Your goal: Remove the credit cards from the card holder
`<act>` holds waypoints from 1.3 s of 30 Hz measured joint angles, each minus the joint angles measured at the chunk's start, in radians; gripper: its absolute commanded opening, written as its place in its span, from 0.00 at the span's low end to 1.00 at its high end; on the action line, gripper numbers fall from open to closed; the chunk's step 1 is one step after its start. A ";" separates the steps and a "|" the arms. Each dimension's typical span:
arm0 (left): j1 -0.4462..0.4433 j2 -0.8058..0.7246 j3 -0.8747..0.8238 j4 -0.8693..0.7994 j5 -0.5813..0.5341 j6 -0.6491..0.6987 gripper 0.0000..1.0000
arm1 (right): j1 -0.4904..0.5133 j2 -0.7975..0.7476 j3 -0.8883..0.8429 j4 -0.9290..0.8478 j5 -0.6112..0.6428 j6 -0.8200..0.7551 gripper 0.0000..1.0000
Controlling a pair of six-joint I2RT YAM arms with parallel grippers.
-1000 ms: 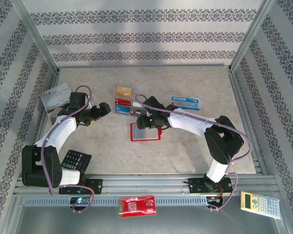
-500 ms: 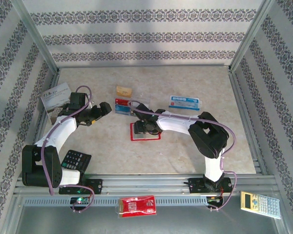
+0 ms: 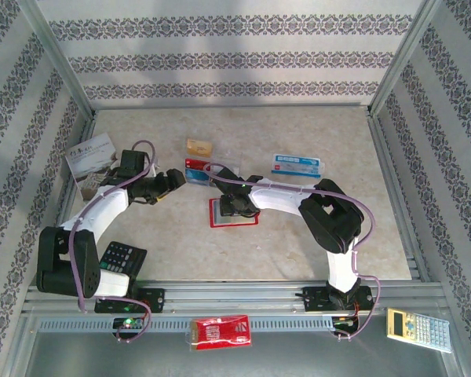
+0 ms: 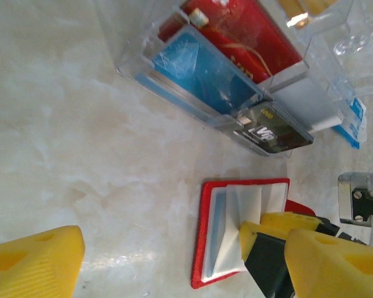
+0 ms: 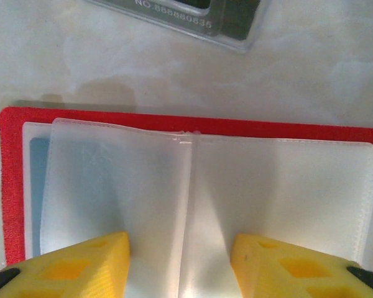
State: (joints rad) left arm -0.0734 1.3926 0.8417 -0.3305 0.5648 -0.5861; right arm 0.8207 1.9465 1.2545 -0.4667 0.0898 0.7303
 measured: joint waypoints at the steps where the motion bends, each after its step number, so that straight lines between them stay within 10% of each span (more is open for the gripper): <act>1: -0.012 0.008 -0.001 0.002 0.003 -0.003 0.75 | 0.000 0.000 0.000 -0.001 0.002 0.000 0.46; 21: -0.313 0.251 -0.011 0.200 0.057 -0.166 0.32 | -0.029 -0.035 -0.060 0.053 -0.029 -0.003 0.30; 39: -0.340 0.353 -0.006 0.350 0.143 -0.237 0.30 | -0.049 -0.065 -0.106 0.109 -0.077 -0.003 0.28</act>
State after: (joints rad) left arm -0.4133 1.7454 0.8360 0.0193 0.7078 -0.8234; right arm 0.7719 1.8816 1.1484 -0.3573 0.0132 0.7273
